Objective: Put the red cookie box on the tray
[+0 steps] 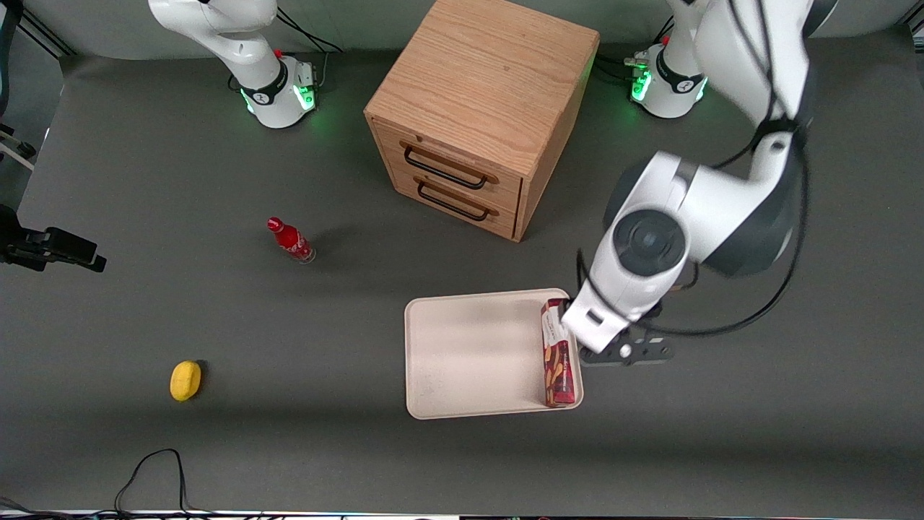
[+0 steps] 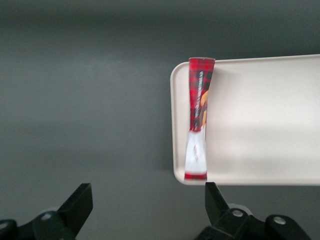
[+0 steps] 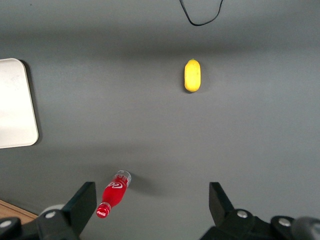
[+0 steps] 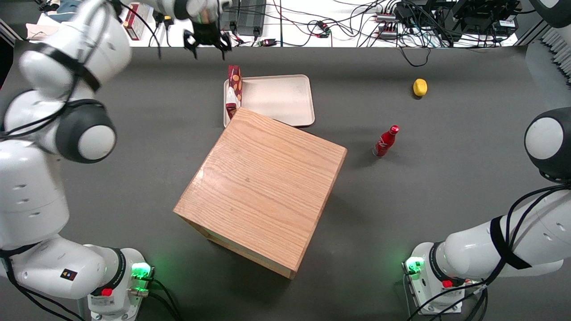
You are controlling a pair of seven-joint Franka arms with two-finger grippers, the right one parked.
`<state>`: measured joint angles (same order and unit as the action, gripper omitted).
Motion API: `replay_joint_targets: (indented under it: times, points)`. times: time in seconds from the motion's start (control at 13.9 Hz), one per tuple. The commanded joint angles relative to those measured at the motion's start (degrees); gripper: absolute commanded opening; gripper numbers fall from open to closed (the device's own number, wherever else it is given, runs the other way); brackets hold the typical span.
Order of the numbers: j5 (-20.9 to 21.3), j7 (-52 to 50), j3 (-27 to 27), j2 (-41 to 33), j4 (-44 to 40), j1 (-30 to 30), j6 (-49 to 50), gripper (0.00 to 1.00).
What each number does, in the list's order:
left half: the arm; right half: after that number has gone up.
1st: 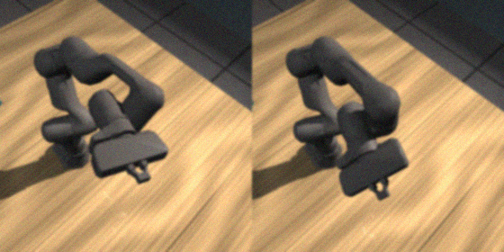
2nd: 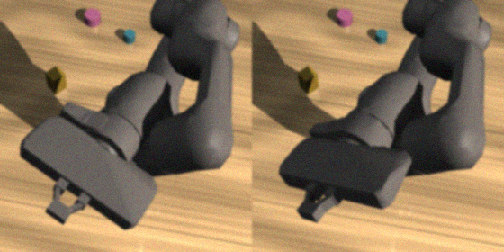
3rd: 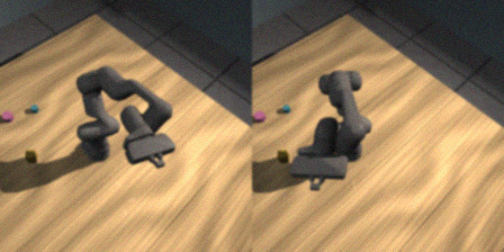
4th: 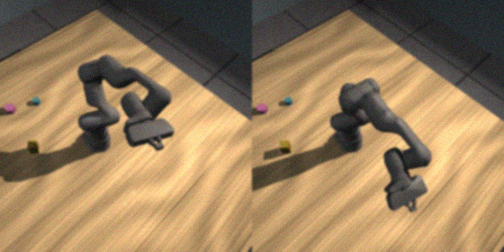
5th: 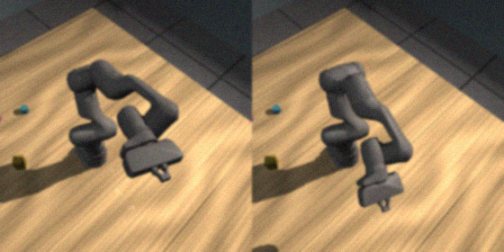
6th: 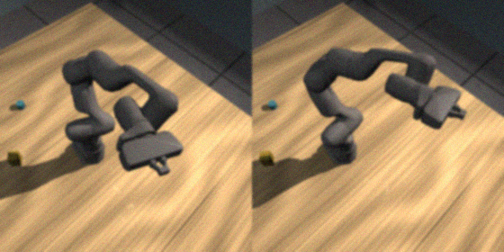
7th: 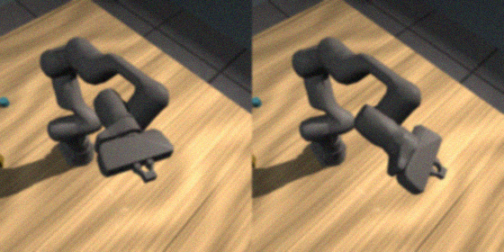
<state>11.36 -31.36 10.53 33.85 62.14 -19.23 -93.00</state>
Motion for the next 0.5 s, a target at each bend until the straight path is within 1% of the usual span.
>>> replay_joint_targets:
  times: [0.0, 0.14, 0.29, 0.43]
  points:
    - [-2.39, 0.24, -0.33, -8.17, 3.51, 0.86, 5.36, 1.0]
    - [-3.45, 4.87, -0.33, -12.65, 6.84, 3.14, 6.77, 1.0]
    - [-5.55, 11.2, -0.33, -18.88, 13.76, 7.69, 6.52, 1.0]
    - [-6.53, 18.66, -0.42, -24.6, 19.75, 12.7, 6.07, 1.0]
